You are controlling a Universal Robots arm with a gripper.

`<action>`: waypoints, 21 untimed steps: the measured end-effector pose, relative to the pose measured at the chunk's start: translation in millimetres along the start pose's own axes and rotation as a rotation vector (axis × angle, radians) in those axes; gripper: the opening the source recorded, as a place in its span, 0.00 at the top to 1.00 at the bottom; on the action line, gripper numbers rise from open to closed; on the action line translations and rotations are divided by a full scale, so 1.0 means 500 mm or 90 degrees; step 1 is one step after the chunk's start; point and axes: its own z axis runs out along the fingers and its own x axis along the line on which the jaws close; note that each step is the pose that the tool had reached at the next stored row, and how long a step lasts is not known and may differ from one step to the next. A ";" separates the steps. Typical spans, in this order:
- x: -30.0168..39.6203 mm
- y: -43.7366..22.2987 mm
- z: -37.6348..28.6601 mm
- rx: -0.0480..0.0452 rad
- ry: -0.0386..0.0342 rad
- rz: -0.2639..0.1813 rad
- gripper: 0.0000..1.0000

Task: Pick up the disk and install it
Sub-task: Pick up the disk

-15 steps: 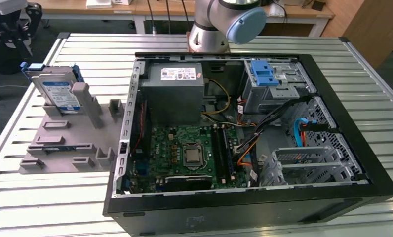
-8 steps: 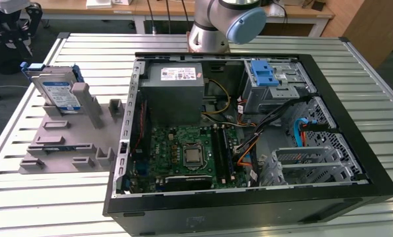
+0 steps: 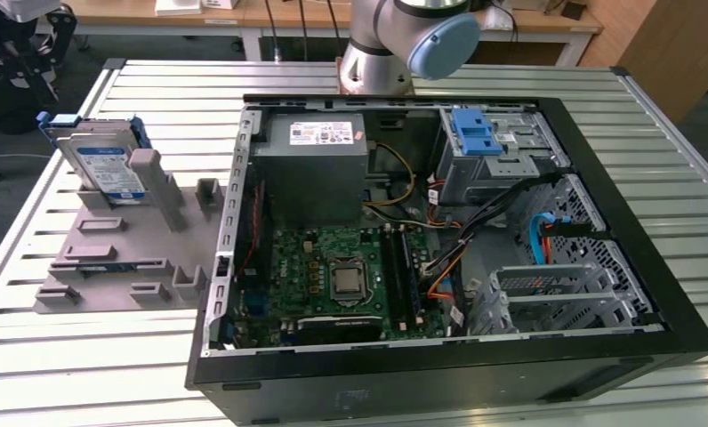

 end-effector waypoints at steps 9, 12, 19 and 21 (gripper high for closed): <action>0.000 0.000 0.000 0.0001 0.0022 -0.053 0.89; 0.000 0.000 0.000 0.0002 0.0030 -0.071 0.89; 0.000 0.000 0.001 0.0003 0.0048 -0.113 0.89; 0.000 0.000 0.001 0.0003 0.0053 -0.126 0.89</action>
